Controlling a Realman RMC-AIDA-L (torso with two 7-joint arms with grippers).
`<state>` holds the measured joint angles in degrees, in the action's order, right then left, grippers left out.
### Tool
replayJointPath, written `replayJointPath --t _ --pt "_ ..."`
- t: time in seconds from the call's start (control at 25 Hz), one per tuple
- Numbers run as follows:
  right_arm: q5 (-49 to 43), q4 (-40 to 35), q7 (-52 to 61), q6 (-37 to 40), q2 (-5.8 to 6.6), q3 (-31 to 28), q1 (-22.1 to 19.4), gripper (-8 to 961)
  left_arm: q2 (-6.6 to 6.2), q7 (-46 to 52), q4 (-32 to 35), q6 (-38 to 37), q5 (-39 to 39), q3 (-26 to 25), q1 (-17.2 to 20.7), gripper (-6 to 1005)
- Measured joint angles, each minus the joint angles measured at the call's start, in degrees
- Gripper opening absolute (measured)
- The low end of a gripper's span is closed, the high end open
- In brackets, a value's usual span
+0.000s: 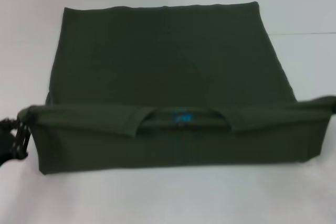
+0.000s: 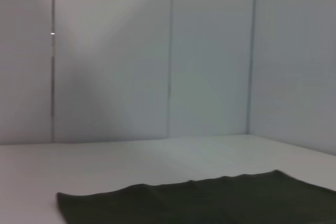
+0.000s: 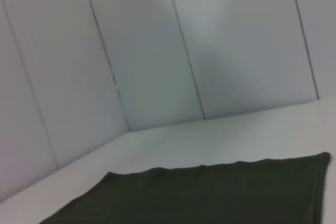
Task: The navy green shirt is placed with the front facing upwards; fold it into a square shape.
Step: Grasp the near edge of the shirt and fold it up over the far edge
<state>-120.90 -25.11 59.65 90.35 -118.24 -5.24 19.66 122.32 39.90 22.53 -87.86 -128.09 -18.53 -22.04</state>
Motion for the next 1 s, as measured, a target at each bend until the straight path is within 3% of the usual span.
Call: replayJointPath --t 0.44,0.64,0.84,1.0 --pt "0.2 2.3 1.1 -14.4 0.08 0.0 10.2 42 0.37 -2.1 -2.0 15.0 5.1 0.2 -8.7 76" --pt "0.3 2.6 1.1 -22.8 -0.47 0.0 14.7 43 0.52 -7.8 -4.9 22.1 9.2 0.1 -12.9 88" --pt "1.4 4.7 0.4 -29.3 -0.30 0.1 17.7 43 0.86 -10.6 -7.1 32.1 14.6 0.1 -17.0 100" --pt "3.6 5.3 0.3 -33.8 -0.18 1.8 19.8 43 0.37 -11.8 -8.4 36.9 18.5 0.2 -19.6 110"
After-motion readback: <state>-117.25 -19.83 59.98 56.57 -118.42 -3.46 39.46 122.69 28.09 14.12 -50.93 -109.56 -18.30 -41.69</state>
